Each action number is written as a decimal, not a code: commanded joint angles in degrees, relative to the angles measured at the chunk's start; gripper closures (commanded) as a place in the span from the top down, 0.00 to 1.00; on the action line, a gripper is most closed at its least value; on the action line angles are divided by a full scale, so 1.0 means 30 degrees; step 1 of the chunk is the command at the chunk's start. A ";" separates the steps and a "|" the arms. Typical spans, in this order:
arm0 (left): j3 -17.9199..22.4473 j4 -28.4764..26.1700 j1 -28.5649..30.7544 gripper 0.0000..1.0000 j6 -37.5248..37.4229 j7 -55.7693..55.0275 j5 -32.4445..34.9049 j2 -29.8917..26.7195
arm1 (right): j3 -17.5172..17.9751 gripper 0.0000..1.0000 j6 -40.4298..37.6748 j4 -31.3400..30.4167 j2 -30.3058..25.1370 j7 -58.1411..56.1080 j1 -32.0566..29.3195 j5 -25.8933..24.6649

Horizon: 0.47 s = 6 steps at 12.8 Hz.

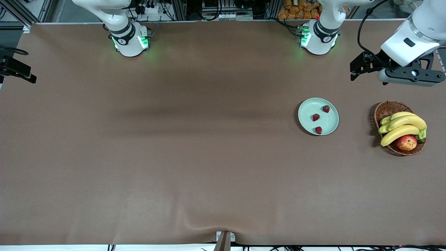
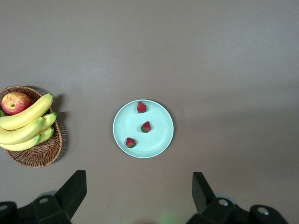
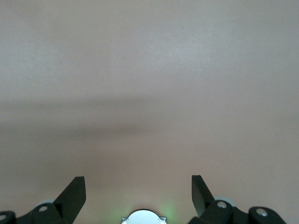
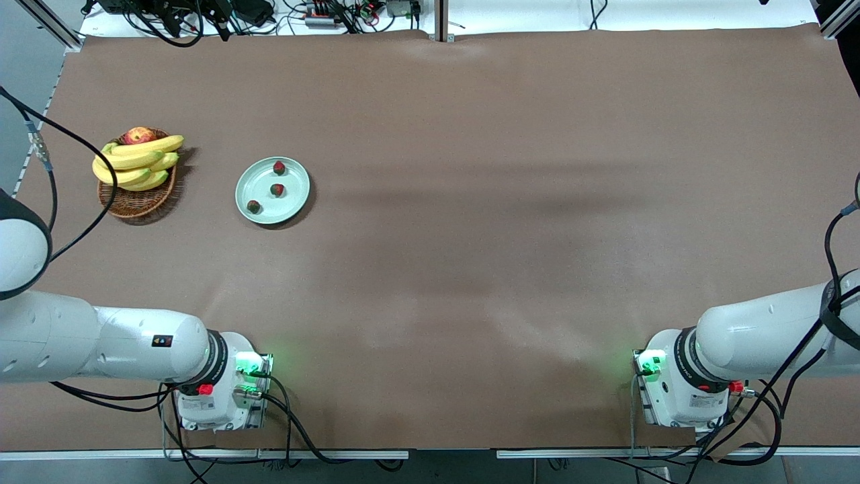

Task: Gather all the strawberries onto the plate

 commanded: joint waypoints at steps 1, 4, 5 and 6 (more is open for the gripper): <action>-0.0097 0.0552 0.0170 1.00 -0.0360 -0.0270 -0.0296 0.0224 | 0.0308 1.00 -0.0312 -0.0340 -0.0402 0.0339 -0.0141 -0.0024; -0.0272 0.0464 0.0112 1.00 -0.0418 -0.0329 -0.0148 0.0224 | 0.0367 1.00 -0.0283 -0.0340 -0.0431 0.0339 -0.0054 0.0035; -0.0272 0.0464 0.0112 1.00 -0.0419 -0.0329 -0.0148 0.0224 | 0.0338 1.00 -0.0284 -0.0340 -0.0431 0.0339 0.0092 0.0035; -0.0272 0.0406 0.0112 1.00 -0.0419 -0.0329 -0.0090 0.0195 | 0.0309 1.00 -0.0313 -0.0340 -0.0431 0.0339 0.0064 0.0064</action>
